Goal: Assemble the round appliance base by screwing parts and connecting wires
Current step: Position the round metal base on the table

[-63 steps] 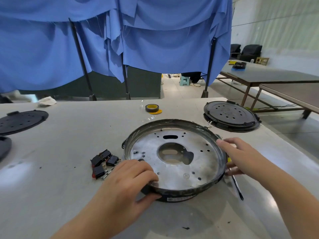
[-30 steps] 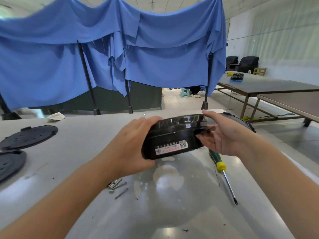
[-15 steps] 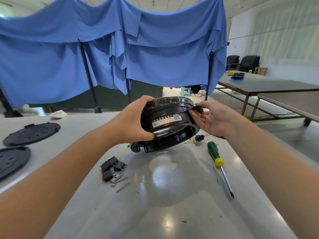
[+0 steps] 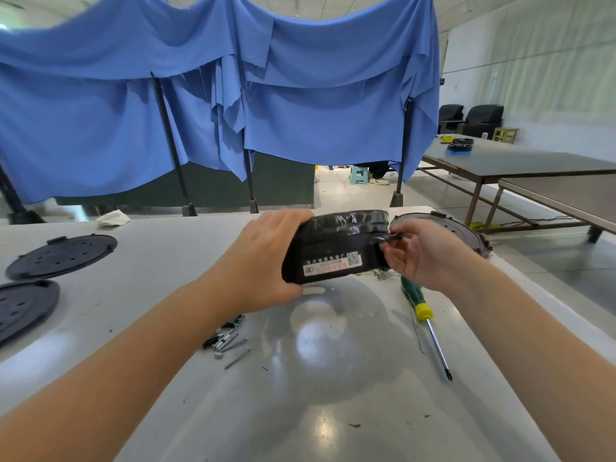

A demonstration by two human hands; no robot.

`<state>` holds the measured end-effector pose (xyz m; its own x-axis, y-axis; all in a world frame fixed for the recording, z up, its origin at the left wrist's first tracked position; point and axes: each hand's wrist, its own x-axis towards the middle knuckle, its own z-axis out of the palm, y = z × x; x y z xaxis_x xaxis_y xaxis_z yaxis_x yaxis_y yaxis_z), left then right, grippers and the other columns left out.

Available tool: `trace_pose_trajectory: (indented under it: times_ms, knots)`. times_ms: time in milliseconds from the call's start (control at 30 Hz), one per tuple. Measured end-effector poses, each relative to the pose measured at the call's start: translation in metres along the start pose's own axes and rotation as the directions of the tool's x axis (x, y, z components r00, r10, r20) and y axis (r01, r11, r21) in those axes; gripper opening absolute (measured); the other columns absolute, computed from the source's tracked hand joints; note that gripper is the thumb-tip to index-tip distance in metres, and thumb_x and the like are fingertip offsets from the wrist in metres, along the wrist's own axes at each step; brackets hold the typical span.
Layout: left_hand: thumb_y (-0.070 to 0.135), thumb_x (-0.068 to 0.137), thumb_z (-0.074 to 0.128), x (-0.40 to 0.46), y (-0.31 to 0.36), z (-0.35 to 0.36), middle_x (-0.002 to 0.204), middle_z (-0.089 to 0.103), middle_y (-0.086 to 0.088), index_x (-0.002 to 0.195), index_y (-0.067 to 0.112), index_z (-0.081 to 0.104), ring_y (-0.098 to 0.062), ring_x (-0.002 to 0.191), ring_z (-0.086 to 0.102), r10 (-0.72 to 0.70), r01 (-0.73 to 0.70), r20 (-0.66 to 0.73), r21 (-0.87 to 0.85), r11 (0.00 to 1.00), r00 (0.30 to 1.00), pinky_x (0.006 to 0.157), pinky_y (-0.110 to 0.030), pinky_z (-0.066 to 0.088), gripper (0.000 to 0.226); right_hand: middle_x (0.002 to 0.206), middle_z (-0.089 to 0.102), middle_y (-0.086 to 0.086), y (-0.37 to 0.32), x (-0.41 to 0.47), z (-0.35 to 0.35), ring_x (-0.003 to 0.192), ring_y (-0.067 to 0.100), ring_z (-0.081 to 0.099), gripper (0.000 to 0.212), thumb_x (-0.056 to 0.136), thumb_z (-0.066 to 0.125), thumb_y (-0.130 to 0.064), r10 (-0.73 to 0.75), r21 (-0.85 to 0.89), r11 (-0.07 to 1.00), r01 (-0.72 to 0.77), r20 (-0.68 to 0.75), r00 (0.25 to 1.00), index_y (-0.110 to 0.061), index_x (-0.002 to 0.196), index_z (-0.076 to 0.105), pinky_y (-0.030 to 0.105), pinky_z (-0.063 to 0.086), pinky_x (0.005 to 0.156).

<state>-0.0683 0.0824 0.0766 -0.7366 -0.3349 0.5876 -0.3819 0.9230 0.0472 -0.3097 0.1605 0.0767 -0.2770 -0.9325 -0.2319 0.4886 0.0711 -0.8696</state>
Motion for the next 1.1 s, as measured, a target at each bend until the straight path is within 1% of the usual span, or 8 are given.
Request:
trace_pose_trajectory:
  times_ms: [67, 133, 267, 400, 667, 833, 1000, 1100]
  knots:
    - [0.034, 0.066, 0.07, -0.007, 0.007, 0.005, 0.111, 0.055, -0.003, 0.127, 0.013, 0.046, -0.016, 0.094, 0.046, 0.044, -0.042, -0.022, 0.084, 0.996, 0.999, 0.085, -0.034, 0.043, 0.069, 0.085, 0.056, 0.012, 0.009, -0.003, -0.008, 0.051, 0.012, 0.061, 0.017, 0.094, 0.04, -0.007, -0.021, 0.023, 1.0, 0.02, 0.034, 0.999, -0.005, 0.108, 0.05, 0.019, 0.054, 0.049]
    - [0.03, 0.065, 0.075, -0.015, 0.014, 0.012, 0.106, 0.056, -0.004, 0.125, 0.012, 0.045, -0.013, 0.089, 0.043, 0.082, -0.074, -0.05, 0.148, 0.986, 0.995, 0.08, -0.031, 0.041, 0.069, 0.089, 0.056, 0.013, 0.018, -0.005, -0.015, 0.055, 0.014, 0.06, 0.038, 0.094, 0.038, -0.005, -0.051, 0.034, 0.998, 0.049, 0.057, 0.997, -0.009, 0.13, 0.048, 0.021, 0.054, 0.05]
    - [0.025, 0.067, 0.07, -0.036, 0.027, 0.029, 0.101, 0.056, -0.004, 0.123, 0.013, 0.044, -0.016, 0.086, 0.047, 0.138, -0.114, -0.11, 0.197, 0.974, 0.984, 0.076, -0.027, 0.04, 0.063, 0.087, 0.059, 0.014, 0.035, -0.01, -0.029, 0.059, 0.018, 0.057, 0.052, 0.092, 0.035, 0.002, -0.11, 0.0, 0.994, 0.111, 0.07, 0.991, -0.012, 0.142, 0.039, 0.023, 0.053, 0.047]
    - [0.018, 0.069, 0.074, -0.053, 0.029, 0.046, 0.098, 0.054, -0.002, 0.121, 0.013, 0.044, -0.018, 0.08, 0.046, 0.18, -0.143, -0.148, 0.232, 0.962, 0.973, 0.072, -0.03, 0.041, 0.06, 0.073, 0.063, 0.008, 0.047, -0.014, -0.035, 0.053, 0.016, 0.059, 0.056, 0.092, 0.031, 0.006, -0.163, -0.038, 0.986, 0.165, 0.058, 0.985, -0.019, 0.141, 0.042, 0.025, 0.054, 0.048]
    - [0.019, 0.07, 0.075, -0.063, 0.024, 0.061, 0.09, 0.054, -0.003, 0.119, 0.013, 0.046, -0.023, 0.074, 0.048, 0.225, -0.175, -0.143, 0.295, 0.939, 0.964, 0.067, -0.035, 0.042, 0.057, 0.09, 0.061, 0.01, 0.06, -0.016, -0.044, 0.059, 0.015, 0.06, 0.06, 0.094, 0.03, 0.007, -0.165, -0.08, 0.981, 0.175, 0.119, 0.979, -0.027, 0.141, 0.042, 0.028, 0.055, 0.055]
    - [0.029, 0.071, 0.079, -0.066, 0.023, 0.062, 0.09, 0.055, -0.004, 0.12, 0.012, 0.045, -0.022, 0.073, 0.048, 0.239, -0.203, -0.096, 0.286, 0.936, 0.966, 0.062, -0.036, 0.046, 0.062, 0.081, 0.062, 0.005, 0.061, -0.018, -0.05, 0.059, 0.014, 0.061, 0.057, 0.094, 0.029, 0.008, -0.121, -0.143, 0.979, 0.149, 0.186, 0.975, -0.026, 0.134, 0.05, 0.026, 0.055, 0.056]
    - [0.048, 0.061, 0.086, -0.068, 0.026, 0.057, 0.093, 0.056, -0.002, 0.123, 0.013, 0.044, -0.022, 0.075, 0.053, 0.23, -0.216, -0.016, 0.281, 0.935, 0.973, 0.064, -0.036, 0.048, 0.082, 0.072, 0.065, 0.005, 0.062, -0.02, -0.053, 0.057, 0.016, 0.064, 0.051, 0.096, 0.031, 0.007, -0.072, -0.197, 0.976, 0.094, 0.12, 0.99, -0.026, 0.129, 0.052, 0.028, 0.056, 0.053]
    - [0.056, 0.071, 0.076, -0.074, 0.031, 0.056, 0.093, 0.056, 0.001, 0.117, 0.015, 0.049, -0.019, 0.076, 0.052, 0.214, -0.211, 0.015, 0.249, 0.945, 0.977, 0.065, -0.033, 0.048, 0.067, 0.093, 0.066, 0.017, 0.063, -0.021, -0.052, 0.062, 0.022, 0.066, 0.049, 0.096, 0.037, 0.005, -0.051, -0.3, 0.953, 0.049, 0.003, 0.999, -0.025, 0.134, 0.046, 0.033, 0.059, 0.053]
